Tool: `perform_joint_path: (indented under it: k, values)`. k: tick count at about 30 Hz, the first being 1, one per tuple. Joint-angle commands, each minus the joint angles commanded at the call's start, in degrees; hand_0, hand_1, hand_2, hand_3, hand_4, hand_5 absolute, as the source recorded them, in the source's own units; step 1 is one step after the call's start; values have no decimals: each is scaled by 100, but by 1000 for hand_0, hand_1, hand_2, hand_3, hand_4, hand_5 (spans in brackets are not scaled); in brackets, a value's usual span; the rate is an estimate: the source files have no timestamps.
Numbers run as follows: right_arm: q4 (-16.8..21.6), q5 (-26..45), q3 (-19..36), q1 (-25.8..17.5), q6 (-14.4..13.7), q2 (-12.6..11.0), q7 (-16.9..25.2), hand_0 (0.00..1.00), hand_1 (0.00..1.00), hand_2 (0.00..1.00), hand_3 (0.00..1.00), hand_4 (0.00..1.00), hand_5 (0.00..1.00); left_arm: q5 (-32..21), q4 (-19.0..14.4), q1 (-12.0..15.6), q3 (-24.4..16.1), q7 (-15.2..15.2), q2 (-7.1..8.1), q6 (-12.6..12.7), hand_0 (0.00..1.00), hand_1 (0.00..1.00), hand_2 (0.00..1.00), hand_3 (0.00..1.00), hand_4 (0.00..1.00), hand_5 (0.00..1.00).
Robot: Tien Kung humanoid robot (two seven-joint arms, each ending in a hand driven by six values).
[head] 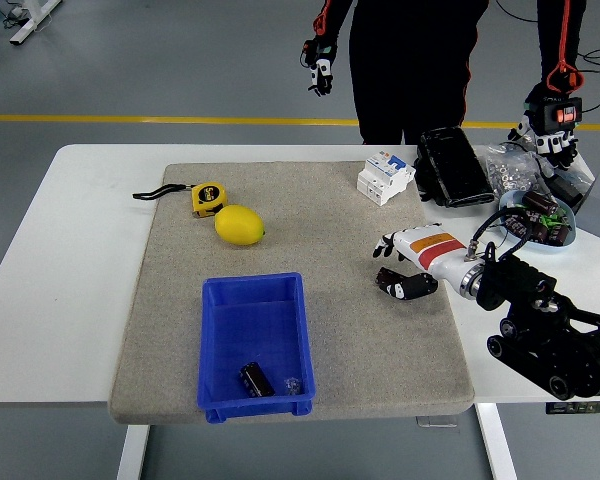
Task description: Pick up the battery,place it into the box
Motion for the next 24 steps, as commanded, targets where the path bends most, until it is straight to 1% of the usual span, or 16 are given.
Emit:
perform_joint_path:
  k: [1,6,7,12,13,18,19,24]
  values:
    - [13,0,5,-4,0,-4,-2,423,552,677,765,957,359,-3,0,0,2,-1,0,3,655,650,656,581,629,583]
    - [-1,12,-3,-18,-38,-5,-17,423,552,677,765,957,359,-4,0,2,5,-3,-2,11,655,650,656,581,629,583]
    - [-33,45,-25,-25,-66,-2,-11,354,497,664,728,928,360,-8,0,1,9,-4,-3,14,656,650,657,581,629,583]
    - [-146,190,-99,-58,-230,18,39,354,497,664,728,928,360,-2,-2,2,4,-2,-10,14,656,650,657,581,629,583]
    - [-163,215,-108,-64,-247,23,47,272,423,560,574,823,316,3,-2,1,4,-1,-10,11,656,650,657,581,628,583]
    - [-296,426,-194,-120,-281,56,68,272,423,560,574,823,316,6,-6,2,7,1,-16,4,656,650,657,581,628,583]
    - [-315,455,-207,-131,-290,60,67,237,395,509,491,777,311,1,-7,3,11,0,-17,4,653,650,659,581,628,582]
    - [-321,530,-243,-180,-344,73,77,237,395,509,491,777,311,14,-7,17,-5,3,-19,0,653,650,659,581,628,582]
